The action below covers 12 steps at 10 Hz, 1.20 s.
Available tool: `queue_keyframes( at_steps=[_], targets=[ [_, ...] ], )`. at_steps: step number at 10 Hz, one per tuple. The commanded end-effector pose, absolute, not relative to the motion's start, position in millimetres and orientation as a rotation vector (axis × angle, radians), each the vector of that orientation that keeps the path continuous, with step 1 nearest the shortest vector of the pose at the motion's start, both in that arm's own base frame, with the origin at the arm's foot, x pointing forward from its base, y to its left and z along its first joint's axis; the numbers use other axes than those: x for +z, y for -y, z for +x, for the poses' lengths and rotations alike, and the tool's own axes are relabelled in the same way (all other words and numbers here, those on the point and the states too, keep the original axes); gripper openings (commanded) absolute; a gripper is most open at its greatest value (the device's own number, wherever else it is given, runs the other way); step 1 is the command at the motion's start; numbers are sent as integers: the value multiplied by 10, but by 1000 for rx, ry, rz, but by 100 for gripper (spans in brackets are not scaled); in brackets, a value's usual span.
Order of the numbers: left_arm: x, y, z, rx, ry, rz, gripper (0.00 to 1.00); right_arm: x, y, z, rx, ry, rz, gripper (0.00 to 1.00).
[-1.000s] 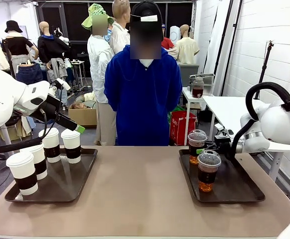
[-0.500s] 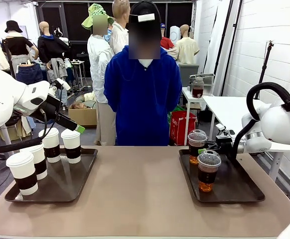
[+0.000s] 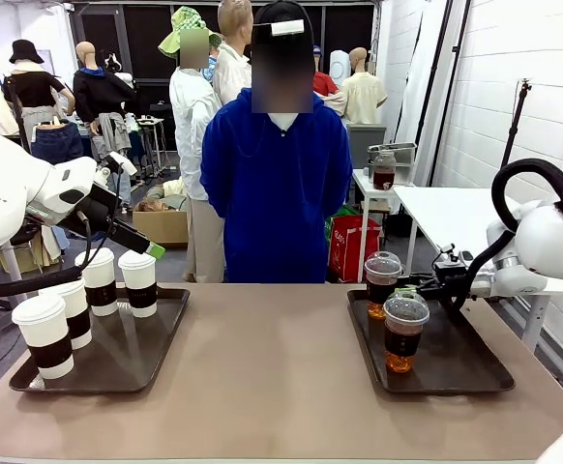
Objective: Distribute the coffee onto the tray.
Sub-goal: Pick up another iced Americano from the middle of the table and place it on the right Handle tray.
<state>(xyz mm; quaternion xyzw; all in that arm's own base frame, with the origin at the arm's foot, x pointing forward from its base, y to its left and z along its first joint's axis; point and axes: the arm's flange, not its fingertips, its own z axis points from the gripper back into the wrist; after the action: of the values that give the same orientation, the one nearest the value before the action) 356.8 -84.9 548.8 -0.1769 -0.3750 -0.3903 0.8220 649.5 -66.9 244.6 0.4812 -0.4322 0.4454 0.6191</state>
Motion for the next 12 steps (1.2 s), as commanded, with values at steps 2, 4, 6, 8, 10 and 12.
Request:
queue_keyframes(
  at_steps=[2, 4, 6, 8, 10, 12],
  targets=[
    [5474, 836, 3569, -829, 799, -393, 100, 2491, 868, 6373, 958, 999, 1063, 100],
    [5474, 836, 3569, -829, 799, -393, 100, 2468, 978, 6356, 924, 1014, 1026, 100],
    [5474, 836, 3569, -829, 799, -393, 100, 2442, 1032, 6432, 973, 1006, 1055, 100],
    [5474, 836, 3569, -829, 799, -393, 100, 2442, 1032, 6432, 973, 1006, 1055, 100],
    [5474, 836, 3569, -829, 799, -393, 100, 2442, 1032, 6432, 973, 1006, 1055, 100],
    [5474, 836, 3569, -829, 799, -393, 100, 2442, 1032, 6432, 973, 1006, 1055, 100]
  ],
)
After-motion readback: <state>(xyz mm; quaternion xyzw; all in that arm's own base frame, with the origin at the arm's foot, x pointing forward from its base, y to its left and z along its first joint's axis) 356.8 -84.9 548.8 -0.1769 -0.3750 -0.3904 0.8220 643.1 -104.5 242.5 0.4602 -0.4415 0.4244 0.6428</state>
